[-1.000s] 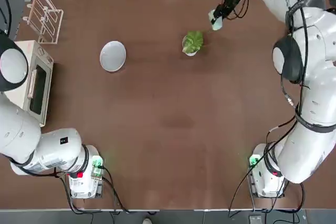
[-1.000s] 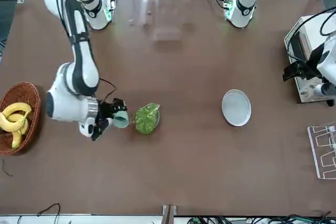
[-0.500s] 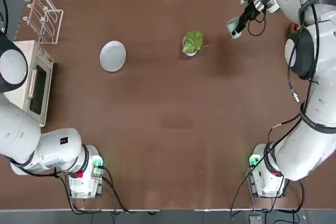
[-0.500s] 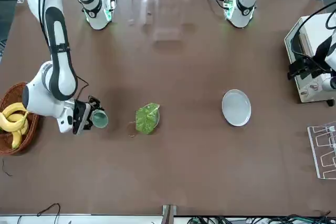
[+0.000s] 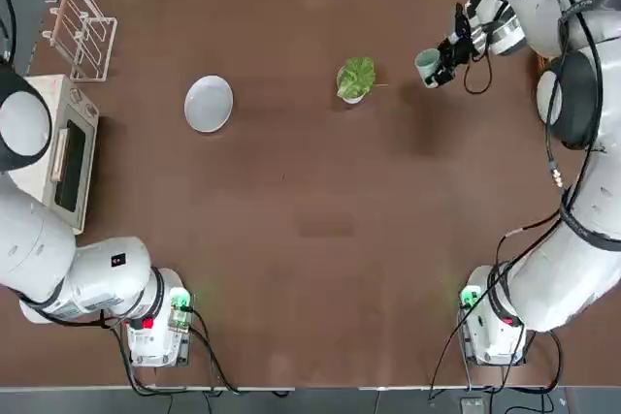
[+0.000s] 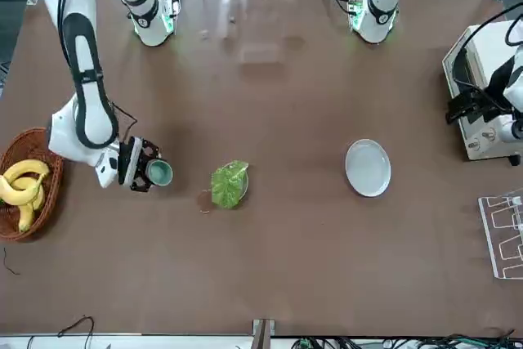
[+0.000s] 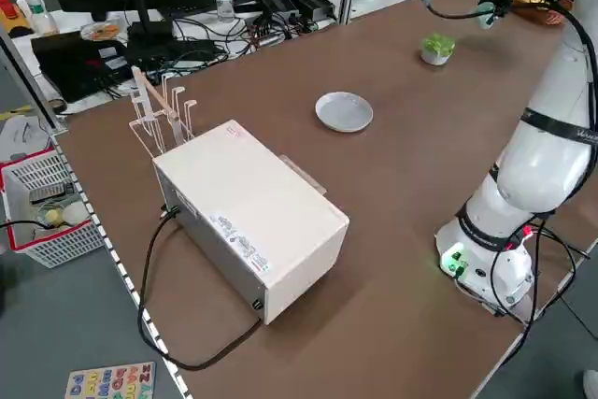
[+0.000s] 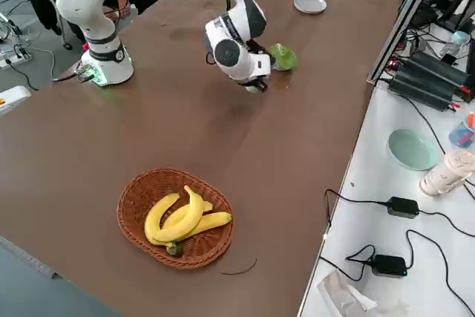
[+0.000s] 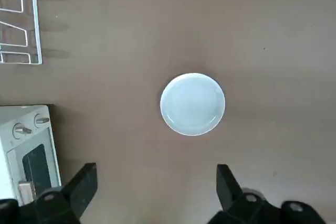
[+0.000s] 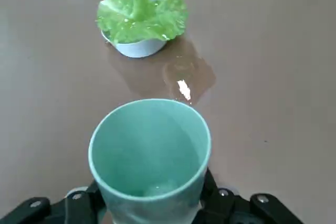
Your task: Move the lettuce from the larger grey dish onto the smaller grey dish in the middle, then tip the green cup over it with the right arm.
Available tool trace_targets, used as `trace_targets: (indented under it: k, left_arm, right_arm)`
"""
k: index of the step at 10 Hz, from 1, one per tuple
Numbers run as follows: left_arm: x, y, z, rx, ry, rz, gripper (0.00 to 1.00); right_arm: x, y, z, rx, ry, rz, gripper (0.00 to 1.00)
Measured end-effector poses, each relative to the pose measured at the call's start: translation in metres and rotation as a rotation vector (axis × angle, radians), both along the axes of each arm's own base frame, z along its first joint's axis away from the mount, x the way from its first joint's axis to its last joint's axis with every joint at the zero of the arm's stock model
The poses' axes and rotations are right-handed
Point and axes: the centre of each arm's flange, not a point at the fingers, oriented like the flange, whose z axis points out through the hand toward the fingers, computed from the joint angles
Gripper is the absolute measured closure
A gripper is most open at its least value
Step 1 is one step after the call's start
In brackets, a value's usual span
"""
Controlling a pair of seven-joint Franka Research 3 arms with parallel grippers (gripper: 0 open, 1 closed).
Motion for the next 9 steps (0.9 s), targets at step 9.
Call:
trace_targets:
  k: [9]
  left_arm:
    - [0.001,0.003,-0.002,-0.002,0.003,0.004,0.00]
  right_arm:
    - [-0.032,-0.069,-0.042,0.415,-0.295,0.155,0.32]
